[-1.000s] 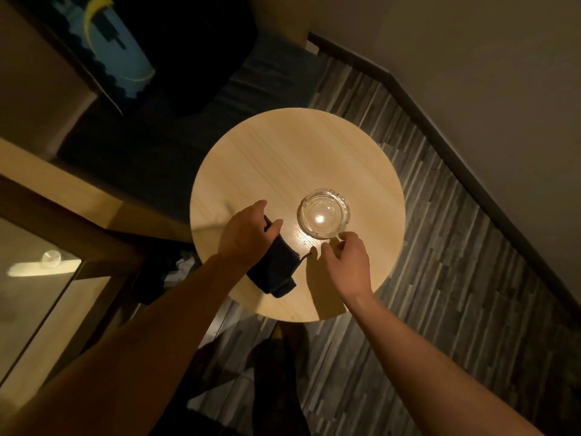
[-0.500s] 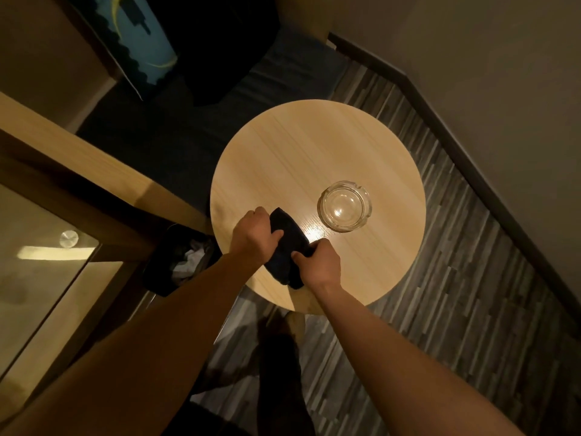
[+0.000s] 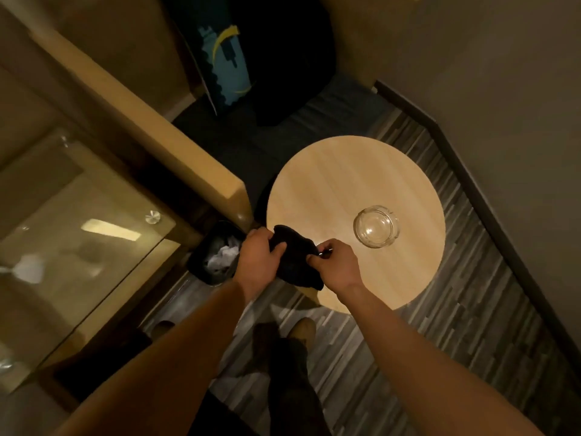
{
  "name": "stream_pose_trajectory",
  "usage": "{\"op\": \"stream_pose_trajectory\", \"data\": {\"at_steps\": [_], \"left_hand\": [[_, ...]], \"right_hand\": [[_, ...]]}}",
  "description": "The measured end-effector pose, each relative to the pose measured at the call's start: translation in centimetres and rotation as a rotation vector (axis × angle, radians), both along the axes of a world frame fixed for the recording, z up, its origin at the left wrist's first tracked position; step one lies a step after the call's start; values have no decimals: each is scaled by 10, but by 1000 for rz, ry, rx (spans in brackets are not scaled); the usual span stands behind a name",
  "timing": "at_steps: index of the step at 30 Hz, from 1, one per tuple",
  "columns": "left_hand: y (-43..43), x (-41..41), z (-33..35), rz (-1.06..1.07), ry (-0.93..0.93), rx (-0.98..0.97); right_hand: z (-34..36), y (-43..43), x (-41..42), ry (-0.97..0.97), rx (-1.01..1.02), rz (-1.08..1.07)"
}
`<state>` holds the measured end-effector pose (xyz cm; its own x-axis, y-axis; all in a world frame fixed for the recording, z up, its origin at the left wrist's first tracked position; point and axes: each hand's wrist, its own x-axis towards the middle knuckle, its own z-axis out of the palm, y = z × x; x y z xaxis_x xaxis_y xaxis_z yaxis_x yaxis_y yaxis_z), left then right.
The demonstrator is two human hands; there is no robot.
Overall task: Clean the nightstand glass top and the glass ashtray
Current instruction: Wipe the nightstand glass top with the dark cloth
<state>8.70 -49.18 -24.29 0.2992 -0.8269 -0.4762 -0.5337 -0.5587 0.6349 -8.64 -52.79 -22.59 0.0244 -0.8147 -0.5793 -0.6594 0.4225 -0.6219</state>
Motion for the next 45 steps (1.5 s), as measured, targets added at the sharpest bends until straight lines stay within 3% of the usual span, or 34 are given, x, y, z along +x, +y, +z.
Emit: {"op": "stream_pose_trajectory", "data": {"at_steps": [9, 22, 34, 45], "left_hand": [[96, 128, 91, 350, -25, -93], [239, 372, 143, 831, -84, -216], [305, 567, 77, 1096, -82, -219], [288, 694, -41, 1067, -94, -160]], "right_hand": [[89, 39, 142, -54, -31, 341], [144, 109, 455, -118, -24, 830], [87, 154, 702, -117, -35, 1124], [-32, 138, 835, -61, 14, 1139]]}}
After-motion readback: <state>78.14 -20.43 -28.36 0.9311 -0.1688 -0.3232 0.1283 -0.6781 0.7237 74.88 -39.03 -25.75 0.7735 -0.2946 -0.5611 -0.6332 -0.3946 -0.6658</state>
